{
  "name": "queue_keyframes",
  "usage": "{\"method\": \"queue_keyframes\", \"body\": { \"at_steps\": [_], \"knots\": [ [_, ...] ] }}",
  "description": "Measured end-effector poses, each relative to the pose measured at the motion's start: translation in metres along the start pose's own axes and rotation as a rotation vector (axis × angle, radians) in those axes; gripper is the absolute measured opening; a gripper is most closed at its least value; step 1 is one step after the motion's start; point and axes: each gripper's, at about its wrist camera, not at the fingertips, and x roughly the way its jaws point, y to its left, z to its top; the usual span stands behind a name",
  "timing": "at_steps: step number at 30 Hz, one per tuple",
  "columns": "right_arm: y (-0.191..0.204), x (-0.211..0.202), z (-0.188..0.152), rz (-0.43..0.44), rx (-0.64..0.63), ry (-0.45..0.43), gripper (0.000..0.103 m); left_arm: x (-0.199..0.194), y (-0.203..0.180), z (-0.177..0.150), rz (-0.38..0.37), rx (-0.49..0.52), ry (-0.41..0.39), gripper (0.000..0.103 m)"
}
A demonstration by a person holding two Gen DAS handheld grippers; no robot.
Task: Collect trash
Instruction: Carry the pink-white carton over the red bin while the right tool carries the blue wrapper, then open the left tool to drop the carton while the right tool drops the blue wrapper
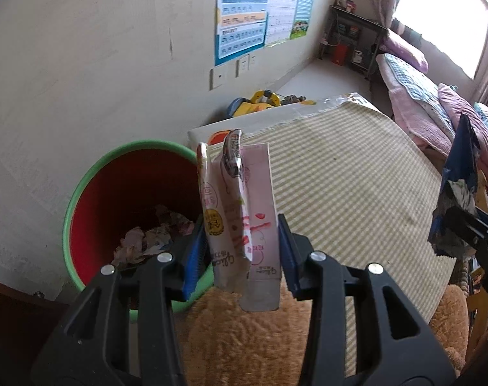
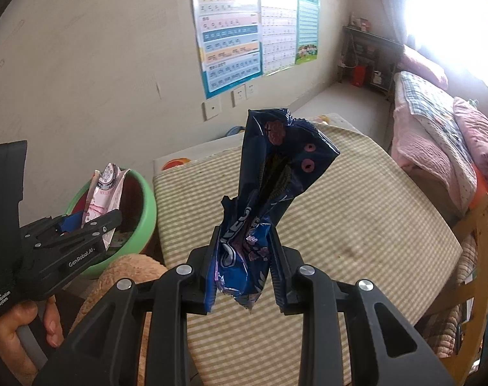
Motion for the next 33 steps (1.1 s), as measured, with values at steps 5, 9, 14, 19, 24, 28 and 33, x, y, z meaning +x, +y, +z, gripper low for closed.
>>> {"method": "queue_keyframes", "body": {
  "at_steps": [5, 9, 14, 19, 24, 28, 33],
  "knots": [
    [0.013, 0.007, 0.001, 0.015, -0.023, 0.016, 0.027, 0.0, 0.01, -0.002, 0.001, -0.02, 0.003, 0.04],
    [0.021, 0.01, 0.001, 0.018, -0.042, 0.023, 0.027, 0.001, 0.019, -0.001, 0.001, -0.038, 0.005, 0.041],
    [0.03, 0.014, 0.004, 0.023, -0.062, 0.028, 0.027, 0.004, 0.034, -0.001, 0.012, -0.067, 0.01, 0.041],
    [0.042, 0.019, 0.005, 0.03, -0.088, 0.036, 0.027, 0.008, 0.052, -0.001, 0.033, -0.101, 0.015, 0.041],
    [0.057, 0.027, 0.011, 0.05, -0.115, 0.043, 0.027, 0.01, 0.068, -0.002, 0.057, -0.124, 0.019, 0.041],
    [0.069, 0.032, 0.018, 0.072, -0.133, 0.041, 0.027, 0.013, 0.082, -0.004, 0.084, -0.138, 0.028, 0.041],
    [0.087, 0.039, 0.026, 0.106, -0.158, 0.045, 0.027, 0.019, 0.103, -0.007, 0.114, -0.175, 0.046, 0.041]
  ]
}}
